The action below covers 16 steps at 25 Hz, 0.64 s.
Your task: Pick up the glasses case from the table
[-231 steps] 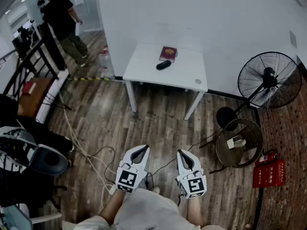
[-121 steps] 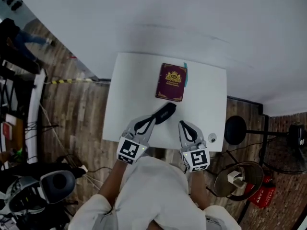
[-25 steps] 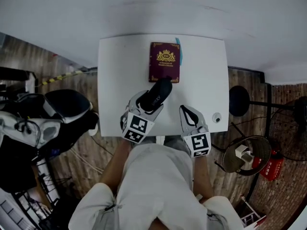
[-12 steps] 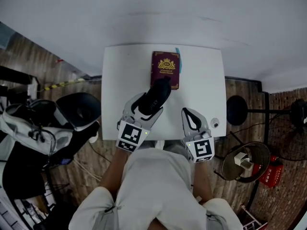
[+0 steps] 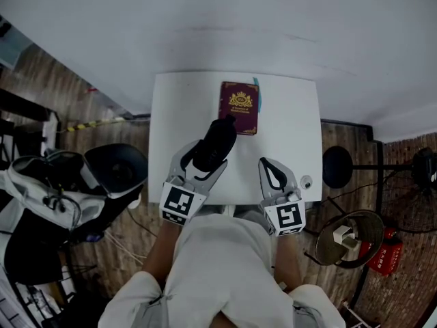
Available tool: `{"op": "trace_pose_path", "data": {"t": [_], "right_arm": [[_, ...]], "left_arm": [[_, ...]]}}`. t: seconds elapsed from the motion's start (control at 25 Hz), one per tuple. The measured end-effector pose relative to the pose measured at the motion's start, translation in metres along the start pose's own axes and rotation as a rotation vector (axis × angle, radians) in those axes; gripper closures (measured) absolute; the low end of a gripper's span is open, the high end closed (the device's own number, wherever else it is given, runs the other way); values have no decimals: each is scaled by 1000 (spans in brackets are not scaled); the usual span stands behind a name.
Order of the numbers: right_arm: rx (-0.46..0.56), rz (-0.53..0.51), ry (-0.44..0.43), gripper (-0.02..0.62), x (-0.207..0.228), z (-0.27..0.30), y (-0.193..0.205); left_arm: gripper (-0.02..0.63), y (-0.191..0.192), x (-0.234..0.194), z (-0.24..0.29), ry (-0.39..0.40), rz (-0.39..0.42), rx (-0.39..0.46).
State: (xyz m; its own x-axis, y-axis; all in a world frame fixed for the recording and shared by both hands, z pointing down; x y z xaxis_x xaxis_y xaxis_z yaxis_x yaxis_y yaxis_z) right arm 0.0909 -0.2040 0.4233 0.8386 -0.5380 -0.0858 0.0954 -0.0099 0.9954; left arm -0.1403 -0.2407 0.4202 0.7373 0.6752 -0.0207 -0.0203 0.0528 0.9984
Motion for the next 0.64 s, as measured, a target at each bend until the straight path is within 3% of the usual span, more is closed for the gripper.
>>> {"op": "trace_pose_path", "data": {"t": [0.64], "right_arm": [[-18, -5, 11, 591, -3, 8, 2]], "left_arm": [[267, 2, -9, 3, 22, 2, 12]]}}
Point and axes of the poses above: the fingertips, and each gripper's own axes: z forward along the fingers, x to its right, y out of its underside, the point moved 10 cm from there along -z, backward along the fingers, and after that the axes turned 12 degrees about x, right-handed, at the moved point
